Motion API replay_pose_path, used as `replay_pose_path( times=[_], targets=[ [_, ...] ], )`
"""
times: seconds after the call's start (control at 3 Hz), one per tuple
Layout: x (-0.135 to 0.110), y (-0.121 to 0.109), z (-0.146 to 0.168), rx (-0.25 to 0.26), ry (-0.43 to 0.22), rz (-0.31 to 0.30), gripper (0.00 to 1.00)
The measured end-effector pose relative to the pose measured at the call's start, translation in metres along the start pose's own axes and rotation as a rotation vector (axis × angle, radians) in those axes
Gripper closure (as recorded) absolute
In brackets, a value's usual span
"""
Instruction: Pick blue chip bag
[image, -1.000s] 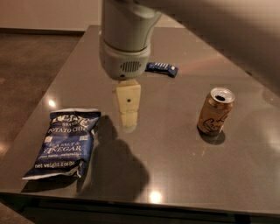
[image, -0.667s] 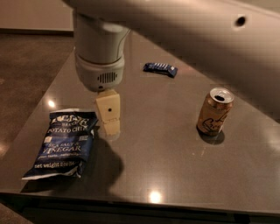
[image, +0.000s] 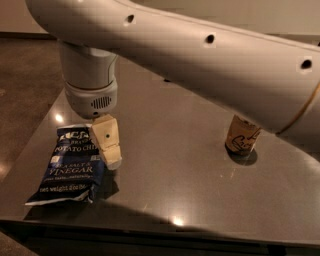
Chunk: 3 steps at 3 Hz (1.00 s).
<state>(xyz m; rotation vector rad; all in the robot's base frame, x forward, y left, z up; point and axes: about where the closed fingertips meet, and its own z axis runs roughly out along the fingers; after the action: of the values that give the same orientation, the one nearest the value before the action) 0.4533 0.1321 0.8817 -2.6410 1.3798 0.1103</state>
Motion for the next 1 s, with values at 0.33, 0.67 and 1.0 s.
replay_pose_path(
  times=[0.33, 0.67, 1.0],
  targets=[
    [-0.005, -0.003, 0.019, -0.038, -0.008, -0.035, 0.0],
    [-0.009, 0.0, 0.033, -0.083, -0.01, -0.068, 0.02],
    [-0.01, 0.002, 0.039, -0.107, -0.003, -0.074, 0.24]
  ],
)
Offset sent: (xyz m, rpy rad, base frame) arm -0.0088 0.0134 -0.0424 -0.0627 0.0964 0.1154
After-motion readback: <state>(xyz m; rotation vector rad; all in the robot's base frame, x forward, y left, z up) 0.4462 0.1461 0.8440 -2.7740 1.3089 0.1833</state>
